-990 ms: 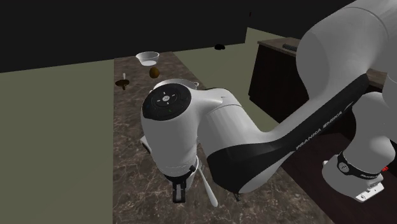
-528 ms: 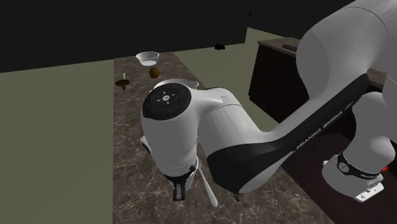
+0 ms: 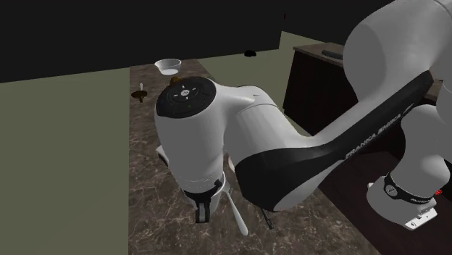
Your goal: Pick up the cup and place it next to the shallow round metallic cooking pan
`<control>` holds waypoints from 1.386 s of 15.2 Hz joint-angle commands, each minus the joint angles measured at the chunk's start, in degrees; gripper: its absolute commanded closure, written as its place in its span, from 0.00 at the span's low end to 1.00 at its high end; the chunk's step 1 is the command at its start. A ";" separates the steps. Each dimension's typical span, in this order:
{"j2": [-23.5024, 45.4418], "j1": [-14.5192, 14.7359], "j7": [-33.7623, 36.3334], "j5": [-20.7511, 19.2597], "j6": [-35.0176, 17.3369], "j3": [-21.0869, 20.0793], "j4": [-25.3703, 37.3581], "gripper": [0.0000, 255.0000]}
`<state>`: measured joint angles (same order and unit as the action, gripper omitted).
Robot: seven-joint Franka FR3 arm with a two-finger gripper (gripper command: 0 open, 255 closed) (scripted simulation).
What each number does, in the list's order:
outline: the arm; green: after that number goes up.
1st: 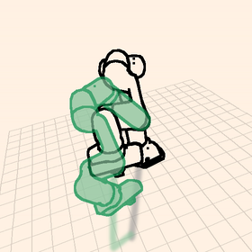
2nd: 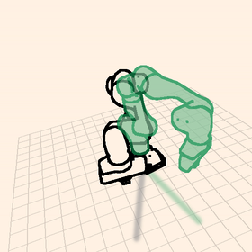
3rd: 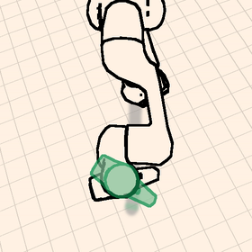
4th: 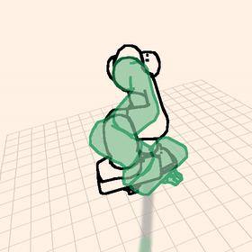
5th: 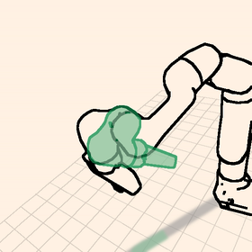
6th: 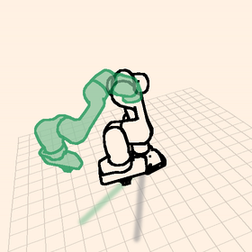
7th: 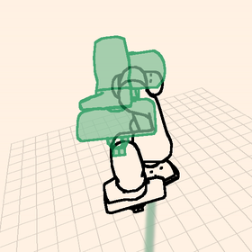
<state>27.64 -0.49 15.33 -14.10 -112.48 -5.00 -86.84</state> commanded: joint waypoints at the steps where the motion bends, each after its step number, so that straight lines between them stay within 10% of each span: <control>1: -0.71 -0.03 -0.30 0.15 1.21 -0.05 0.51 1.00; 21: -2.31 0.45 -3.02 1.06 15.46 -0.30 13.41 1.00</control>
<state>25.32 -0.01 12.54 -13.07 -97.88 -5.33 -74.32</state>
